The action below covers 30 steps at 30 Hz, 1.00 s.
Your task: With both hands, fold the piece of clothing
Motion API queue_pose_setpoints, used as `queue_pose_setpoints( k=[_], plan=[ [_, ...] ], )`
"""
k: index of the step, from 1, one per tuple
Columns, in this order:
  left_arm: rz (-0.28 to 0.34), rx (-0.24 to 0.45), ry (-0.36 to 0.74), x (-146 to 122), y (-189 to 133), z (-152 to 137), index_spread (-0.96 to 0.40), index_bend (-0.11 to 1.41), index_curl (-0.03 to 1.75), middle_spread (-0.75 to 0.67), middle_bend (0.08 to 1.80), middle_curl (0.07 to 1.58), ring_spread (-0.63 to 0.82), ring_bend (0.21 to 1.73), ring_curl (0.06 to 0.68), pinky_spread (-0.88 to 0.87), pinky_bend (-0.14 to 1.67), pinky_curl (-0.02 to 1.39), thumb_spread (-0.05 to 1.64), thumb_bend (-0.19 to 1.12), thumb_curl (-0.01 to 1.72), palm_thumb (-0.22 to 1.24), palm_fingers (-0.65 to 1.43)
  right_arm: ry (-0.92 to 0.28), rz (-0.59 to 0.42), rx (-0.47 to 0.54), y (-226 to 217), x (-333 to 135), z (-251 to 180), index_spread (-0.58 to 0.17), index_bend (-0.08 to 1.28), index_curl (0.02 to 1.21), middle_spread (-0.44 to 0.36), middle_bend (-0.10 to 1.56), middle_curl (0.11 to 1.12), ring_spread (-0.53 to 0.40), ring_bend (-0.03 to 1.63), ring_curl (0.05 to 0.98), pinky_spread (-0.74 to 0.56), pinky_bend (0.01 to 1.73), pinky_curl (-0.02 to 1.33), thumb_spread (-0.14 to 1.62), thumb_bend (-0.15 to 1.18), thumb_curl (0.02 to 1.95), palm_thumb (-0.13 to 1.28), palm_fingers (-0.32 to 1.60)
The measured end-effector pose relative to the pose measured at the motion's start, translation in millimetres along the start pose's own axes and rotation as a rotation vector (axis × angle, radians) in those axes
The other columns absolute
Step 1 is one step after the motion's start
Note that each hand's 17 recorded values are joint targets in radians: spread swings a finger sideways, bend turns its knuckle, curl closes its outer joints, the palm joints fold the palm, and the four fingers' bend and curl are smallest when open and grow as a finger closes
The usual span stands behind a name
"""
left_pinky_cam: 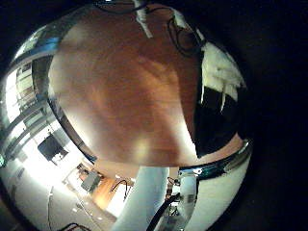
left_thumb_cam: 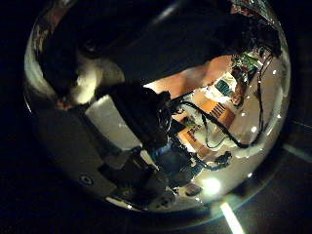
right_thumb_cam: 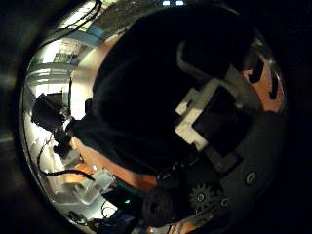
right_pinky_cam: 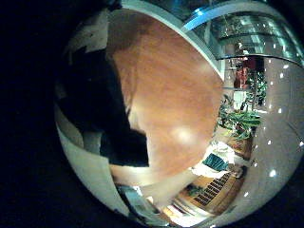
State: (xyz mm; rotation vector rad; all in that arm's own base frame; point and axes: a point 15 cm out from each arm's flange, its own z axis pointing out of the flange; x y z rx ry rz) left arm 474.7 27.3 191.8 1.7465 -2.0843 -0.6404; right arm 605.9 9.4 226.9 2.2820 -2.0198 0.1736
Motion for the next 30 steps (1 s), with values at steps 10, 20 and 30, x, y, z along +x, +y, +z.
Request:
queue_pose_setpoints(
  k=[10,20,30],
  plan=[
    [-0.052,0.077,0.073,-11,0,-14,-0.27,0.18,0.87,-0.11,0.42,0.58,-0.26,1.12,0.472,-0.48,0.88,0.77,1.31,0.46,0.82,0.16,0.09,0.010,0.126,0.077,13,85,-48,-0.489,0.22,0.66,-0.218,0.54,0.69,-0.250,1.10,0.529,-0.18,1.00,0.64,1.31,-0.03,0.39,0.64,0.22],
    [-0.084,0.199,0.091,-23,16,-55,-0.04,0.17,0.68,0.20,0.26,0.45,0.09,0.87,0.359,0.04,0.53,0.65,1.24,0.18,0.51,0.04,-0.02,-0.008,0.081,-0.067,74,123,-62,-0.471,0.27,0.60,-0.211,0.54,0.62,-0.219,0.97,0.462,0.03,0.75,0.54,1.31,-0.02,0.34,0.54,0.19],
    [-0.007,0.169,0.118,21,40,-47,0.01,0.17,0.54,0.25,0.21,0.40,0.20,0.80,0.314,0.25,0.44,0.55,1.24,0.06,0.37,0.10,0.03,-0.083,-0.026,-0.340,119,122,12,-0.414,0.19,0.49,-0.136,0.37,0.49,-0.039,0.65,0.336,0.26,0.57,0.42,1.22,-0.02,0.30,0.45,-0.02]
  ],
)
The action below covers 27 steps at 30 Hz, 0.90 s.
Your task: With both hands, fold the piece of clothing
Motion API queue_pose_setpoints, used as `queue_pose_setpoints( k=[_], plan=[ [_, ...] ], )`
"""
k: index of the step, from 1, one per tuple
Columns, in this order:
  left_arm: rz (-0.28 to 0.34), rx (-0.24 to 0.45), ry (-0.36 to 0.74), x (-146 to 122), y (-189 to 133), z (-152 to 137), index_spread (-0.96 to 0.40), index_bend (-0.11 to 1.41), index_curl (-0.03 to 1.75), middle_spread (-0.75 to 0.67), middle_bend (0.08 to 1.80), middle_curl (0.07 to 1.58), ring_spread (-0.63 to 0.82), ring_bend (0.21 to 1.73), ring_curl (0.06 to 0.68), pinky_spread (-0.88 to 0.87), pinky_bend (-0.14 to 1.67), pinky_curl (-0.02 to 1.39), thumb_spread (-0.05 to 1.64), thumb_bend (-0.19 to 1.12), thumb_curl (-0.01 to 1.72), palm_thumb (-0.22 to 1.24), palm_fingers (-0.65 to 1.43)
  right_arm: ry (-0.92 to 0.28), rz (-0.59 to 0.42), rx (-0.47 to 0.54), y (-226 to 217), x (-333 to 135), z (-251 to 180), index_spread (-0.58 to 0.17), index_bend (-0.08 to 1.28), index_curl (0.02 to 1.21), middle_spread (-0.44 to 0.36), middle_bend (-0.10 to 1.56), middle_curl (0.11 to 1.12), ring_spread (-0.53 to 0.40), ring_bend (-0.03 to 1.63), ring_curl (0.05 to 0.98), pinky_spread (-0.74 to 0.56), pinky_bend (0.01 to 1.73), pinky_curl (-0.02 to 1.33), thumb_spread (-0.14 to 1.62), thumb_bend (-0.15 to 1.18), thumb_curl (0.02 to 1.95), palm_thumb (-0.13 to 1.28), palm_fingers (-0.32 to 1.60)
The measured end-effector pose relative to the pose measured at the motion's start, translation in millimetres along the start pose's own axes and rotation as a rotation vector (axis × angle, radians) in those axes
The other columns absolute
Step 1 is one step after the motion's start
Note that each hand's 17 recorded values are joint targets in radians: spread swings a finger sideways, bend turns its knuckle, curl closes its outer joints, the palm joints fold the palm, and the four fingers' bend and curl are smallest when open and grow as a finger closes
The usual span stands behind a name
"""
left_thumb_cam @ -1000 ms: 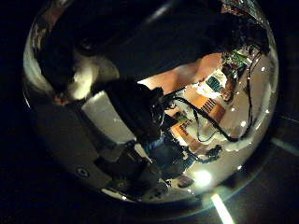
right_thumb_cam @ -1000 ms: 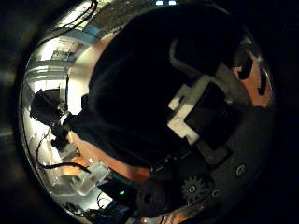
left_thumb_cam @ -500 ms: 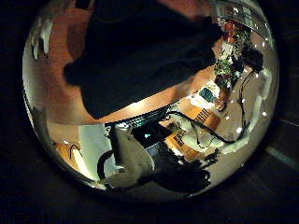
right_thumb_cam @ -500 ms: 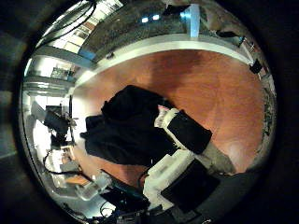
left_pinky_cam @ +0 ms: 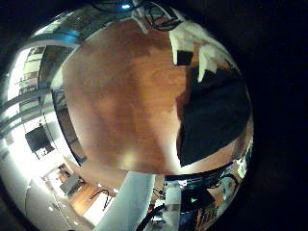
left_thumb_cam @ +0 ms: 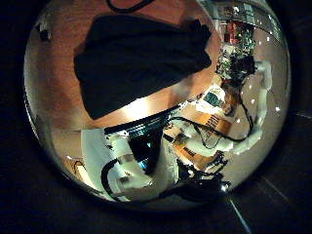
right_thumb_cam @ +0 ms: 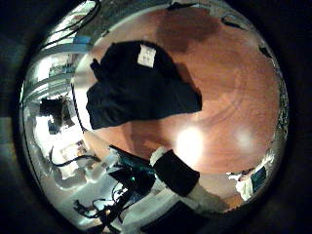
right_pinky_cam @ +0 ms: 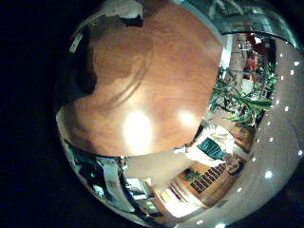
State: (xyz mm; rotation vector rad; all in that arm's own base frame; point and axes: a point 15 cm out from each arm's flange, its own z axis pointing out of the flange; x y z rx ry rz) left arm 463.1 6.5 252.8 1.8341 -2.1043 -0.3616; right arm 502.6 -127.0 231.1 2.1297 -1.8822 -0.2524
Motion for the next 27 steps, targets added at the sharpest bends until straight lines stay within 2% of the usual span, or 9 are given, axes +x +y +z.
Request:
queue_pose_setpoints(
  k=[9,16,19,20,21,23,24,27],
  plan=[
    [0.058,-0.001,-0.017,33,16,15,0.01,0.17,0.47,0.26,0.19,0.38,0.22,0.77,0.290,0.29,0.41,0.50,1.24,0.00,0.32,0.15,0.06,-0.033,-0.035,-0.142,-14,-8,72,-0.384,0.16,0.39,-0.091,0.28,0.42,0.056,0.51,0.277,0.31,0.50,0.36,1.10,-0.03,0.30,0.45,0.01],
    [0.080,-0.012,-0.022,47,29,20,0.01,0.17,0.43,0.26,0.18,0.36,0.22,0.75,0.278,0.29,0.41,0.47,1.24,-0.01,0.29,0.16,0.08,-0.043,-0.047,-0.198,-21,-19,102,-0.368,0.14,0.33,-0.054,0.24,0.39,0.096,0.55,0.275,0.34,0.51,0.34,1.06,-0.02,0.31,0.47,0.09],
    [0.094,-0.014,-0.029,55,32,21,0.01,0.17,0.42,0.26,0.18,0.35,0.23,0.75,0.275,0.29,0.41,0.46,1.24,-0.02,0.29,0.17,0.08,-0.038,-0.052,-0.195,-24,-21,104,-0.344,0.15,0.31,-0.080,0.30,0.40,-0.006,0.68,0.295,0.29,0.53,0.33,1.05,0.00,0.33,0.55,0.34],
    [0.096,-0.014,-0.030,57,33,21,0.01,0.17,0.42,0.26,0.18,0.35,0.23,0.75,0.274,0.29,0.41,0.46,1.24,-0.02,0.28,0.17,0.08,-0.036,-0.058,-0.195,-25,-23,104,-0.347,0.16,0.31,-0.109,0.36,0.41,-0.068,0.74,0.307,0.22,0.54,0.32,1.05,0.00,0.34,0.58,0.49],
    [0.097,-0.016,-0.031,57,34,22,0.01,0.17,0.41,0.26,0.18,0.35,0.22,0.75,0.273,0.29,0.41,0.46,1.24,-0.02,0.28,0.17,0.08,-0.030,-0.064,-0.186,-25,-24,99,-0.352,0.14,0.30,-0.135,0.40,0.43,-0.126,0.83,0.330,0.11,0.64,0.34,1.05,0.00,0.35,0.61,0.71],
    [0.105,-0.021,-0.034,61,35,24,0.01,0.18,0.41,0.26,0.18,0.34,0.22,0.75,0.272,0.29,0.41,0.45,1.24,-0.02,0.28,0.17,0.09,-0.026,-0.065,-0.170,-26,-23,93,-0.377,0.15,0.30,-0.180,0.48,0.47,-0.207,0.93,0.355,-0.10,0.77,0.36,1.05,0.00,0.36,0.66,0.97],
    [0.113,-0.024,-0.037,65,35,26,0.01,0.18,0.40,0.26,0.18,0.34,0.22,0.75,0.271,0.29,0.41,0.45,1.24,-0.01,0.28,0.17,0.09,-0.023,-0.063,-0.160,-26,-21,90,-0.396,0.21,0.33,-0.193,0.55,0.50,-0.215,0.98,0.387,-0.17,0.81,0.39,1.05,0.00,0.37,0.69,1.14],
    [0.122,-0.039,-0.039,70,38,32,0.01,0.18,0.40,0.26,0.18,0.33,0.22,0.74,0.268,0.29,0.40,0.44,1.24,-0.01,0.27,0.18,0.10,-0.017,-0.044,-0.146,-19,-8,81,-0.424,0.45,0.45,-0.208,0.75,0.60,-0.222,1.06,0.463,-0.24,0.93,0.47,1.06,0.01,0.39,0.77,1.35]
  ],
)
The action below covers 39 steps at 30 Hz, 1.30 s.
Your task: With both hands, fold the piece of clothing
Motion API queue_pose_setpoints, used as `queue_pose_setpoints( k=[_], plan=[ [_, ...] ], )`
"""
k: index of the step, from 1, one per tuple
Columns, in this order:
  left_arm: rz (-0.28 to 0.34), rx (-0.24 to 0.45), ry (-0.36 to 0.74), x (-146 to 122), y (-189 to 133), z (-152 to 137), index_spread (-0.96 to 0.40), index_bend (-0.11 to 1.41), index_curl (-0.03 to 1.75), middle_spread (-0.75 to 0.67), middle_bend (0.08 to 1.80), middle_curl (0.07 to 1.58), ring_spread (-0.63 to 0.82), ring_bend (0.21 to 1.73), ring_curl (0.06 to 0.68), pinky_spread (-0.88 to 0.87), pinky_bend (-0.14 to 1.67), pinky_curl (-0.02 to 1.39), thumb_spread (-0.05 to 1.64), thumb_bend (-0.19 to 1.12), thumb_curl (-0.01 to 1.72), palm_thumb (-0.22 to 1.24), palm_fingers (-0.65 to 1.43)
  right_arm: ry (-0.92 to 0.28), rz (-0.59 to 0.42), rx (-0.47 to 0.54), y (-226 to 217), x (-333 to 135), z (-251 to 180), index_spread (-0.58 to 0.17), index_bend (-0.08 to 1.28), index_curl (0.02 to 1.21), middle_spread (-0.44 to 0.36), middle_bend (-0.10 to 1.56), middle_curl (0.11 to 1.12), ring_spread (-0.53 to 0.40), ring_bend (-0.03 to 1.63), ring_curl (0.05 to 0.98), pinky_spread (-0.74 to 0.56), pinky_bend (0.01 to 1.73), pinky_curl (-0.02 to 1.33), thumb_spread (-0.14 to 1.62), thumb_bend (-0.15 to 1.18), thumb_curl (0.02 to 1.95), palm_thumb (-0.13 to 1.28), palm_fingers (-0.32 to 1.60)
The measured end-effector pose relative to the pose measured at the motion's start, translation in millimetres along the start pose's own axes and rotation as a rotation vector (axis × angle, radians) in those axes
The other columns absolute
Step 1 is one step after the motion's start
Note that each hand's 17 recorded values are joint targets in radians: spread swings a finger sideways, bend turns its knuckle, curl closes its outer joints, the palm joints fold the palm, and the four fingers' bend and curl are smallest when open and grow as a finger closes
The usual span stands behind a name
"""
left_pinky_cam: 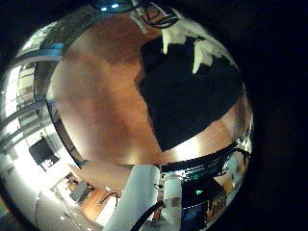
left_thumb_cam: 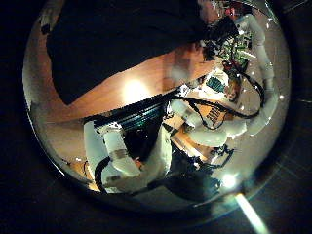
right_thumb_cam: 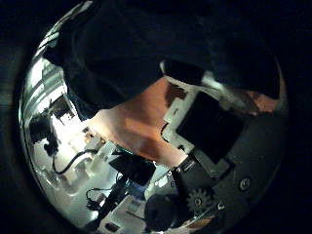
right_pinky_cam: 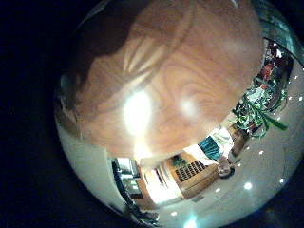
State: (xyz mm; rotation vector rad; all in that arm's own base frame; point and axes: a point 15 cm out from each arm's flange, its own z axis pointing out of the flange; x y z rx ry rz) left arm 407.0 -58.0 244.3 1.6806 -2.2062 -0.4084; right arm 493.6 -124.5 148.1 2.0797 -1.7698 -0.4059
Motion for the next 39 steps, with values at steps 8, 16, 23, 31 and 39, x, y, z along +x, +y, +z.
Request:
queue_pose_setpoints(
  k=[8,16,23,31,39],
  plan=[
    [0.036,-0.026,-0.008,15,18,17,0.01,0.18,0.40,0.26,0.18,0.32,0.23,0.74,0.265,0.29,0.40,0.42,1.24,-0.01,0.27,0.19,0.10,-0.064,0.086,0.001,65,51,10,-0.403,0.85,0.69,-0.198,1.07,0.77,-0.232,1.27,0.591,-0.24,1.18,0.64,1.12,0.09,0.49,0.99,1.14],
    [0.061,-0.002,-0.013,27,1,39,0.00,0.19,0.40,0.25,0.17,0.31,0.21,0.73,0.258,0.29,0.40,0.41,1.25,-0.01,0.27,0.20,0.12,-0.098,0.193,0.066,110,110,-2,-0.373,0.96,0.82,-0.192,1.18,0.85,-0.235,1.36,0.676,-0.22,1.25,0.77,1.14,0.06,0.56,1.02,1.01],
    [0.069,-0.027,0.010,35,-15,66,-0.01,0.18,0.39,0.25,0.18,0.31,0.21,0.73,0.255,0.28,0.41,0.40,1.25,-0.01,0.26,0.21,0.13,-0.082,0.176,0.122,128,109,-30,-0.364,0.98,0.88,-0.187,1.23,0.88,-0.238,1.39,0.716,-0.21,1.27,0.85,1.16,0.03,0.59,1.03,0.96],
    [0.055,-0.009,0.016,23,-19,66,0.00,0.18,0.39,0.24,0.18,0.30,0.20,0.73,0.254,0.27,0.40,0.39,1.26,-0.01,0.27,0.23,0.14,-0.017,0.076,0.218,136,47,-96,-0.359,1.00,0.92,-0.182,1.26,0.90,-0.240,1.41,0.749,-0.20,1.27,0.92,1.17,0.00,0.63,1.03,0.93],
    [0.016,0.046,0.051,-18,1,41,-0.01,0.18,0.38,0.23,0.18,0.31,0.17,0.75,0.255,0.24,0.42,0.39,1.26,-0.01,0.26,0.23,0.15,0.026,-0.109,0.288,120,-98,-149,-0.352,1.00,0.94,-0.178,1.27,0.90,-0.238,1.40,0.766,-0.21,1.27,0.97,1.15,-0.01,0.67,1.03,0.95]
  ],
)
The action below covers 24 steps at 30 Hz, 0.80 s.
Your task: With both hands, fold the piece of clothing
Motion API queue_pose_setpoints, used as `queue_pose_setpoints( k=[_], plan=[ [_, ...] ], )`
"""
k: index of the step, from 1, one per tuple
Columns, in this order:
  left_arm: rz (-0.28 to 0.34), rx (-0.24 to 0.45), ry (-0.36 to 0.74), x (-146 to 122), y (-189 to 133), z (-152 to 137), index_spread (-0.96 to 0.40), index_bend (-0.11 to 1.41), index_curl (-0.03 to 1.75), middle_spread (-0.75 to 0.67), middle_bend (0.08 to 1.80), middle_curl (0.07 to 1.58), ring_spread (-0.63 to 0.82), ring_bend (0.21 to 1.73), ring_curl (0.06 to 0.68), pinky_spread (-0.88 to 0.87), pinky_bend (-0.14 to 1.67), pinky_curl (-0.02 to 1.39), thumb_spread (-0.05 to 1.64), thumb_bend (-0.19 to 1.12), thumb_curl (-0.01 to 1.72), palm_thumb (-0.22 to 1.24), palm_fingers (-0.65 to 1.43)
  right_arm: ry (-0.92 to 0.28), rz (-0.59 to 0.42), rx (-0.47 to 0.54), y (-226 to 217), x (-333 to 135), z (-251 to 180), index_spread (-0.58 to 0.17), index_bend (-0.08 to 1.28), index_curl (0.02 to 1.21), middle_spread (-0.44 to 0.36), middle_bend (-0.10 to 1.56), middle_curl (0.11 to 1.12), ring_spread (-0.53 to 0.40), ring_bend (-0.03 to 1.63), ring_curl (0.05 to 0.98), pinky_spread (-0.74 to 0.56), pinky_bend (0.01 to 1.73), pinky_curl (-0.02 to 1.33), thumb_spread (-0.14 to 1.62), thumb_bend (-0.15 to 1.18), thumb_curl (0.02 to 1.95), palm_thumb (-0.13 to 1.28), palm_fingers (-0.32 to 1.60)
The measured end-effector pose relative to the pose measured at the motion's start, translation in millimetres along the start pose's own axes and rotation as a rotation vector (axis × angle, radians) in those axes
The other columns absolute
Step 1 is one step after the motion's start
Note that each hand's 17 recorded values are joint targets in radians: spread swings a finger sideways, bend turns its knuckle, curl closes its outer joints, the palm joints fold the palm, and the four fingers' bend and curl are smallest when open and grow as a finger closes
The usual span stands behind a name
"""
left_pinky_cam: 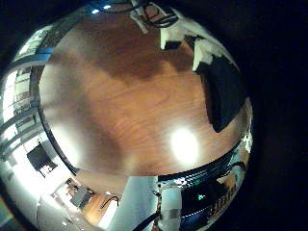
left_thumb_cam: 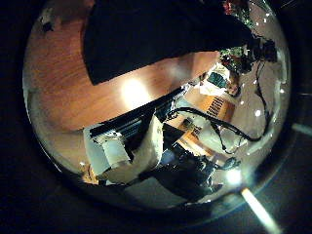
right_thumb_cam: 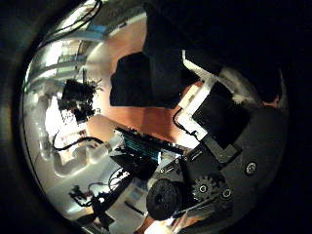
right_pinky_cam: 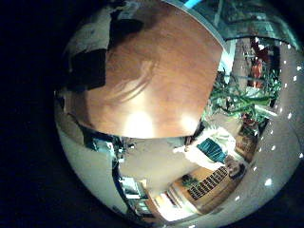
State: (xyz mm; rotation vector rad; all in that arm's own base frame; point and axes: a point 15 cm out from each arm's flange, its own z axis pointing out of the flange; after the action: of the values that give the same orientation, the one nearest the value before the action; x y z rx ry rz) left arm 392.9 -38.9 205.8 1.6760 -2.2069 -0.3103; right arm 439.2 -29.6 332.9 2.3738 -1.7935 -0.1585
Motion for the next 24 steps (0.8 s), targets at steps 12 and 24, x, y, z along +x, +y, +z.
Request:
queue_pose_setpoints(
  k=[12,24],
  plan=[
    [-0.085,0.037,0.032,-56,62,-1,-0.01,0.18,0.38,0.22,0.18,0.31,0.14,0.76,0.255,0.21,0.44,0.39,1.28,-0.01,0.27,0.25,0.17,0.089,-0.232,-0.145,-92,-219,80,-0.348,0.95,0.95,-0.176,1.23,0.89,-0.239,1.37,0.773,-0.22,1.25,0.99,1.15,-0.03,0.67,0.94,0.98],
    [-0.122,0.066,0.020,-79,96,-8,-0.02,0.18,0.38,0.21,0.18,0.32,0.12,0.77,0.252,0.19,0.44,0.38,1.27,-0.01,0.27,0.25,0.18,-0.020,-0.283,-0.186,-101,-284,110,-0.397,0.22,0.72,-0.175,0.70,0.69,-0.253,1.23,0.636,-0.33,1.16,0.81,1.23,-0.01,0.52,0.77,0.11]
  ],
)
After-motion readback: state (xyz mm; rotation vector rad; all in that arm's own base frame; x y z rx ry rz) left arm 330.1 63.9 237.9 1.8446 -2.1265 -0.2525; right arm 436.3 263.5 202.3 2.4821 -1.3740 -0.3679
